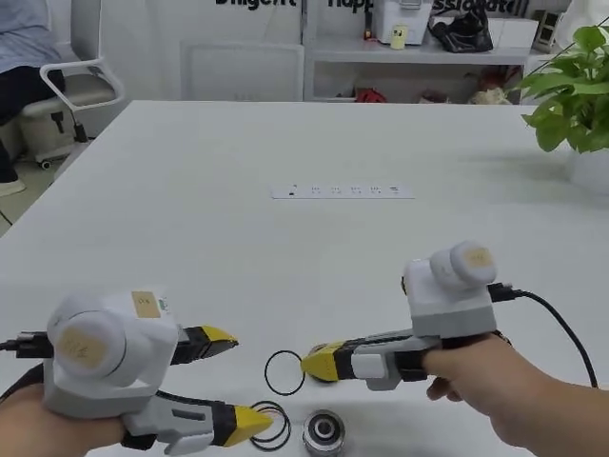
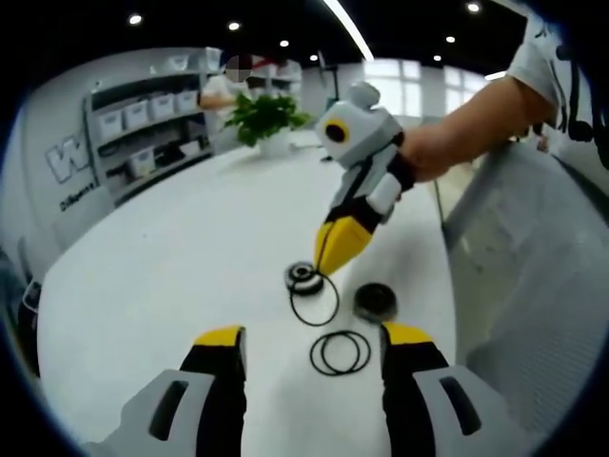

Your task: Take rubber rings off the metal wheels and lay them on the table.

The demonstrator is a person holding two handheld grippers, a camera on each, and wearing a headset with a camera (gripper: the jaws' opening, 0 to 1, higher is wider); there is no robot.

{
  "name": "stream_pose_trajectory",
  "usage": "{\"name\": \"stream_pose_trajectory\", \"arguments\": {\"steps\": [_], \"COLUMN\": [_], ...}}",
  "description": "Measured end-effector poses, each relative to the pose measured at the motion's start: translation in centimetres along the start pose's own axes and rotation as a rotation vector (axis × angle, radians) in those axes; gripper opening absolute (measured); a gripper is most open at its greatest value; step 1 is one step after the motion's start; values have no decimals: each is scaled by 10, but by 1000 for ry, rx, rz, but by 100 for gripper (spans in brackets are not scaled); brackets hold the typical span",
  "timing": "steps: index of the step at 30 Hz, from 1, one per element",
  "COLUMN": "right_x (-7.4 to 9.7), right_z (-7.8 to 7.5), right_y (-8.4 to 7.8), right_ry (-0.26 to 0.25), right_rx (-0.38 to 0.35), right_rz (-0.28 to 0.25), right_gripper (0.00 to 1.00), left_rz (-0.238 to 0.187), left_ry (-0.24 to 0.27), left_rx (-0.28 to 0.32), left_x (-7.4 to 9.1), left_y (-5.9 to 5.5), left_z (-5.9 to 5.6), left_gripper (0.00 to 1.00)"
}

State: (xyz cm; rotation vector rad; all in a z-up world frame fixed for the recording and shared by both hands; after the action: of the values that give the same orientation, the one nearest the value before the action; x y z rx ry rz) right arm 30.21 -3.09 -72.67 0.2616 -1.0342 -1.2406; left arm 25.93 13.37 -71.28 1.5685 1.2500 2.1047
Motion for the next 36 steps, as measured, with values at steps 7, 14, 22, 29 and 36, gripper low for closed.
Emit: {"name": "stream_pose_trajectory", "arguments": {"steps": [7,14,22,29,36], "right_x": [-6,-13,-22,-27,-32], "right_z": [5,8,12,15,15], "right_y": [-2,-4,-9,-11,-15], "right_ry": [13,29,48,60,58], "right_rx": [9,12,7,3,-2], "right_rz": [23,45,77,95,119], "right_gripper": [0,0,0,0,0], "left_rz": [-1,1,1,6,11], "left_ry": [-3,-3,1,4,6], "left_rx": [3,8,18,24,30], "left_x": [4,9,13,16,17], "left_y": [-3,-9,-13,-18,-21], "left_z": [-1,0,0,-1,-1], "left_gripper": [60,61,62,62,62]}}
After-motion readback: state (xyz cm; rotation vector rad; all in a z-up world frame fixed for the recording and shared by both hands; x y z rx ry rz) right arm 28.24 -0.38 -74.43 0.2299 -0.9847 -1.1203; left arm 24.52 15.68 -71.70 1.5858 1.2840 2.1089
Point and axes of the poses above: the centre of the closed fingertips' face, and the gripper's own axes: x roughly backward along the fingers, z roughly to its left, y roughly out of its top, the point moved 8 cm from there along x, roughly backward along the fingers, and after that the axes turned 9 degrees about z, right-handed, at the moved point
